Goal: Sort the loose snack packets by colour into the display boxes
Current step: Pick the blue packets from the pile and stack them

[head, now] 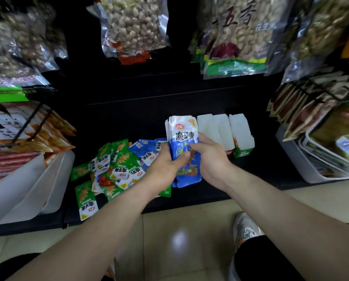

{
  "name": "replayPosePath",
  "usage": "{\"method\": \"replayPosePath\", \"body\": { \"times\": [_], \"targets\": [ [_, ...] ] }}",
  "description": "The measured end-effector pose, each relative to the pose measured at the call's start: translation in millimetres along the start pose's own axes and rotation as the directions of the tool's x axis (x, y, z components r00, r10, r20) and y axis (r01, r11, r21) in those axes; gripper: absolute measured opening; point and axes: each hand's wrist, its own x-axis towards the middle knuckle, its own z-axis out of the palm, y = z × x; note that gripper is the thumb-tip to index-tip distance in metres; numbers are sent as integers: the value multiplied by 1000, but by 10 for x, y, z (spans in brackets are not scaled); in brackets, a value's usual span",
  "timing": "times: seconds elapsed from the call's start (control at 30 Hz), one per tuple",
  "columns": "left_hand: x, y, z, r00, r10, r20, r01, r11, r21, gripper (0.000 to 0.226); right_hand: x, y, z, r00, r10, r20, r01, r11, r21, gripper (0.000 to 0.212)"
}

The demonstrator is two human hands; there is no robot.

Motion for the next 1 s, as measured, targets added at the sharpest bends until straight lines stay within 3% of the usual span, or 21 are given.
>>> {"method": "replayPosePath", "body": {
  "times": [0.1, 0.2, 0.37, 0.47, 0.6, 0.77, 0.9, 1.0],
  "targets": [
    [44, 30, 114, 1000, -14, 24, 12, 998, 54, 32, -44, -13, -141, 1000, -10, -9, 9, 994, -112, 42],
    [56, 95, 283, 999, 13, 35, -17, 992, 125, 28, -94, -3, -350, 999, -37, -2, 33, 933, -358, 40],
    [246, -25, 475, 995, -37, 89, 26, 992, 124, 31, -29, -281, -811, 996, 66, 67, 2, 698, -716, 33],
    [475, -153, 471, 993, -115, -15, 116, 989, 95, 34, 101, -531, -1222, 979, 187, 80, -21, 485, -874, 38],
    [944, -286, 547, 982, -122, -142, 131, 990, 55, 31, 410, -509, -1808, 978, 209, 15, -52, 311, -949, 36],
    [1841, -365, 703, 965, -115, -236, 111, 993, -32, 36, 912, -52, -2109, 984, 176, 39, 2, 201, -980, 29],
    [2500, -540, 864, 980, -93, -177, 85, 995, -51, 40, 1363, 409, -2108, 975, 65, 215, 220, -86, -972, 57],
    [2850, -642, 1009, 986, -43, -164, 47, 999, 17, 53, 1620, 660, -2024, 963, 13, 269, 268, -139, -953, 65]
  ]
}}
